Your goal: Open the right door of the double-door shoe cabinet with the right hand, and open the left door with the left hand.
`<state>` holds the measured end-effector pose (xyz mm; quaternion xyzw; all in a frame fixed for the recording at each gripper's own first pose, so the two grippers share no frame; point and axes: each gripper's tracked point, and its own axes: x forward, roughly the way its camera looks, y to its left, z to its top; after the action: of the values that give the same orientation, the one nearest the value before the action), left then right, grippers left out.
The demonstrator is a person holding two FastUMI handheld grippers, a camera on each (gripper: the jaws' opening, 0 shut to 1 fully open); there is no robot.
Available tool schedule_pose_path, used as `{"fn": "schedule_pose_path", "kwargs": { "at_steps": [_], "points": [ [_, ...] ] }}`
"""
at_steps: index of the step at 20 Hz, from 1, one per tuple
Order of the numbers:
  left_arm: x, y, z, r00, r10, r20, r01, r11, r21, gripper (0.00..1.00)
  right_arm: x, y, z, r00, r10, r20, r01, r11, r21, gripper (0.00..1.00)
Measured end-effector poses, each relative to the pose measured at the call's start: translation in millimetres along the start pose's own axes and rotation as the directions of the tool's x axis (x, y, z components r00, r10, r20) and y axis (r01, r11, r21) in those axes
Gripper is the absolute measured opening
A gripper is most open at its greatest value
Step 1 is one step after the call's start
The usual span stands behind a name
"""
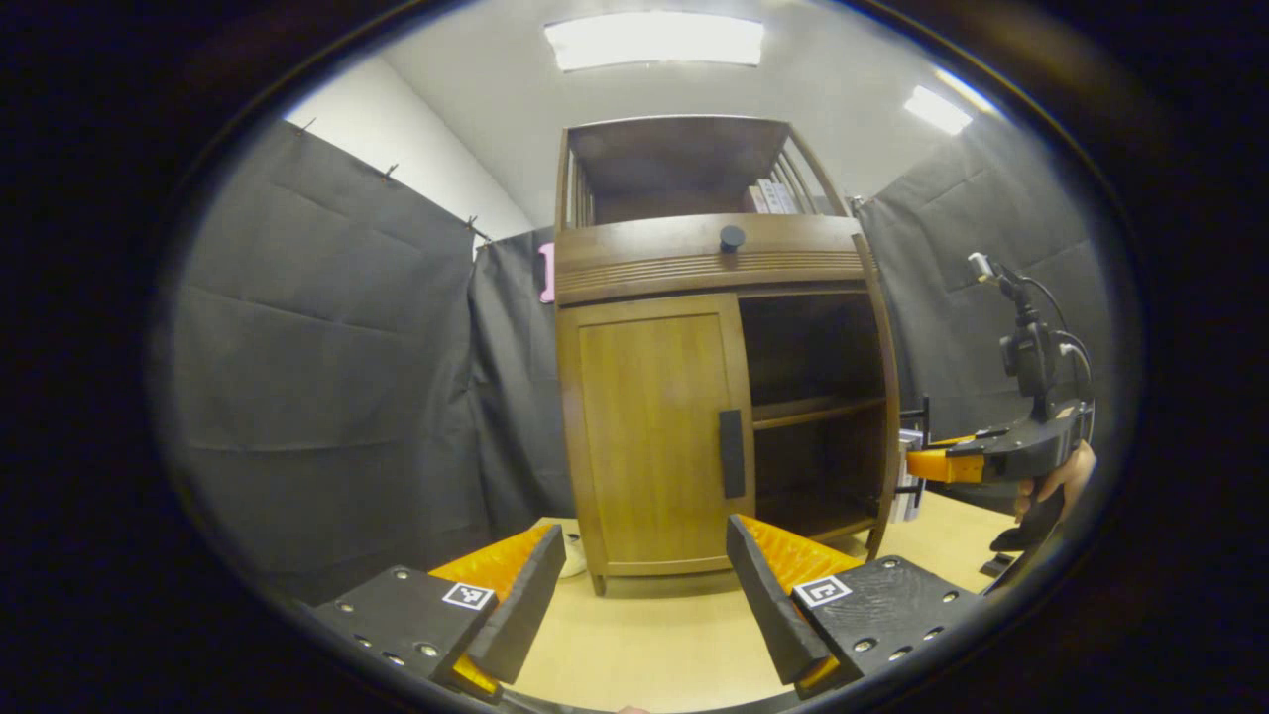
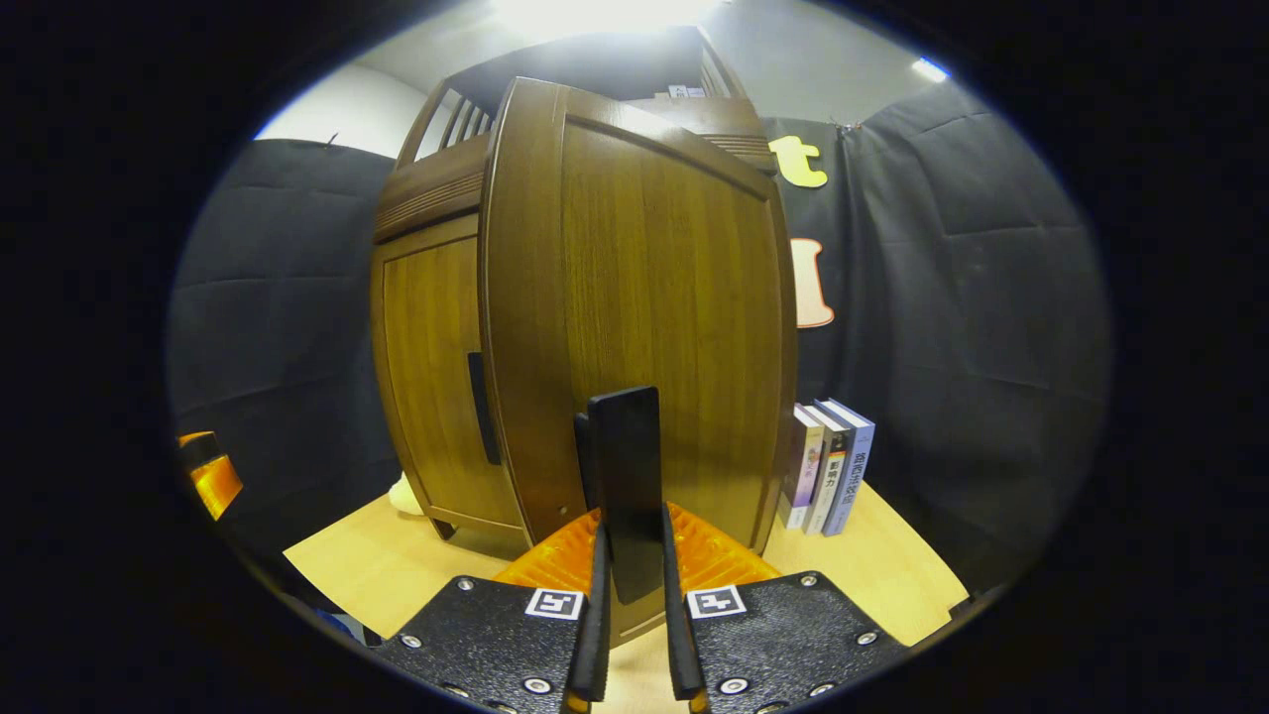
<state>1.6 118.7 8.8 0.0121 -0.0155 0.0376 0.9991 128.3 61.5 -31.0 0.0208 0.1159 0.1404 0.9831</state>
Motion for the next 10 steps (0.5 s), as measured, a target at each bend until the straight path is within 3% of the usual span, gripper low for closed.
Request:
{"fn": "schedule_pose_path", "kwargs": {
  "at_steps": [10],
  "points": [
    [3.8,-17.8,-0.3,0.992,-0.124,0.007,0.124,0.992,-0.011,0.94,-33.2,-50.9,-2.1,0.995,-0.097,0.006,0.098,0.995,-0.023,0.19]
  ]
}}
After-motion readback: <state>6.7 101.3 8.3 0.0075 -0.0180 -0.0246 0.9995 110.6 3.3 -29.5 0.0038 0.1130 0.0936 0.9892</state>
